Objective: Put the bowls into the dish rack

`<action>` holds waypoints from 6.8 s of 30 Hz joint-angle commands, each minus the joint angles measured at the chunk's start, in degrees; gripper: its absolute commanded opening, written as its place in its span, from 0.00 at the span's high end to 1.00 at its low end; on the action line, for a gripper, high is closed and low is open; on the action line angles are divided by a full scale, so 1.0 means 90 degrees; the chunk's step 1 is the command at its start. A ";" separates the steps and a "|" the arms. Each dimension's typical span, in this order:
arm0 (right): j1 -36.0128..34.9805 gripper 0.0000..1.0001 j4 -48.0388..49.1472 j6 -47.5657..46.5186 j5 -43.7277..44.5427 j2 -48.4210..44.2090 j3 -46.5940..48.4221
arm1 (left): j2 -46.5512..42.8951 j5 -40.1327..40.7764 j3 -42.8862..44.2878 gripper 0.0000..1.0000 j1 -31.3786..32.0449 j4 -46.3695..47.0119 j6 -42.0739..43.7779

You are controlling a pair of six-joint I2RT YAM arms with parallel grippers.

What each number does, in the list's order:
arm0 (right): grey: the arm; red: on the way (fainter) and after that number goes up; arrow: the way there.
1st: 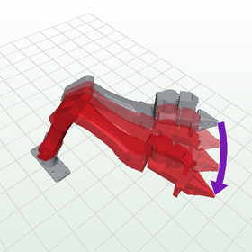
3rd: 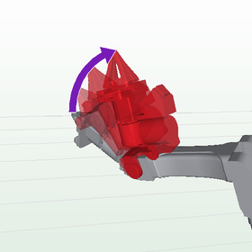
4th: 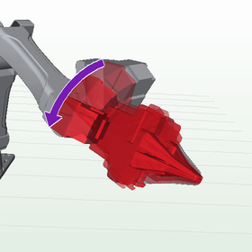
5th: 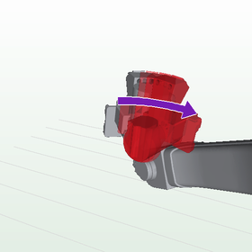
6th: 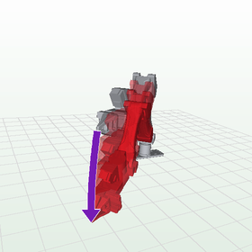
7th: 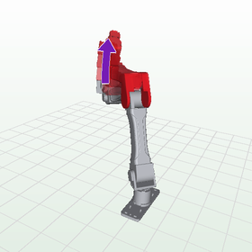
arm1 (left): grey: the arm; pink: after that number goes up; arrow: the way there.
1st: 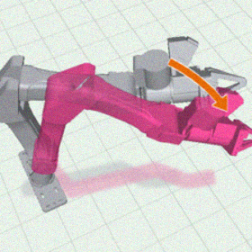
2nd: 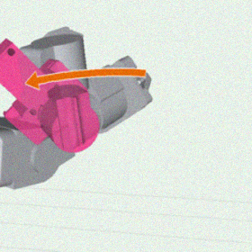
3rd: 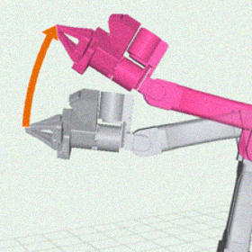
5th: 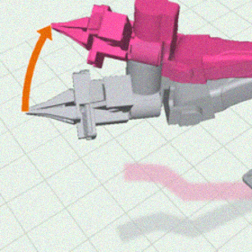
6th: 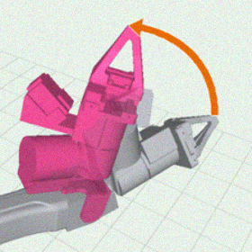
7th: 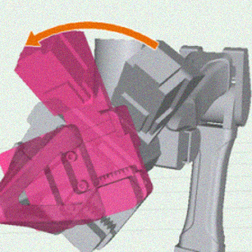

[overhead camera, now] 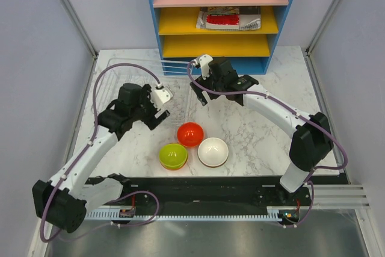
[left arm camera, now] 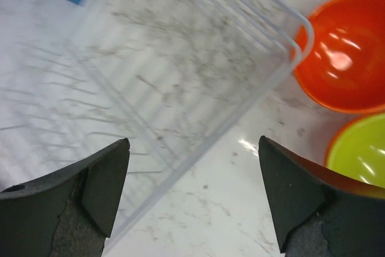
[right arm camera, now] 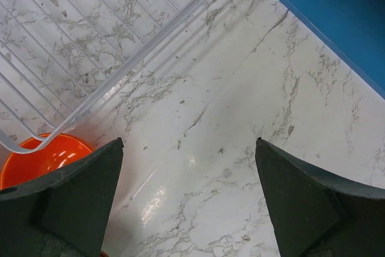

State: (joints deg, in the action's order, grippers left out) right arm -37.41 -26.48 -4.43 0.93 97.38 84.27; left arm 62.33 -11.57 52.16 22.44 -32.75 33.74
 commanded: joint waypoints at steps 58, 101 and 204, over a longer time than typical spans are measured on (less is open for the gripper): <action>-0.0023 0.02 0.0960 0.1498 -0.0173 0.2011 0.1379 | 0.3886 -0.1555 0.1929 0.08 -0.4671 0.1413 0.0002; 0.2358 0.02 0.1282 0.0971 0.1440 0.0410 -0.0818 | 0.3856 -0.1820 0.2182 0.08 -0.1244 0.0680 -0.0750; -0.0873 0.02 -0.2106 -0.2066 -0.0642 -0.3142 -0.2225 | 0.0115 -0.2885 0.0813 0.00 0.0318 -0.0453 -0.1072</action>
State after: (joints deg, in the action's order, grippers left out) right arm -45.28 -44.93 -20.97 -8.64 74.87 60.64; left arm 59.27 -33.36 52.82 21.39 -39.66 27.18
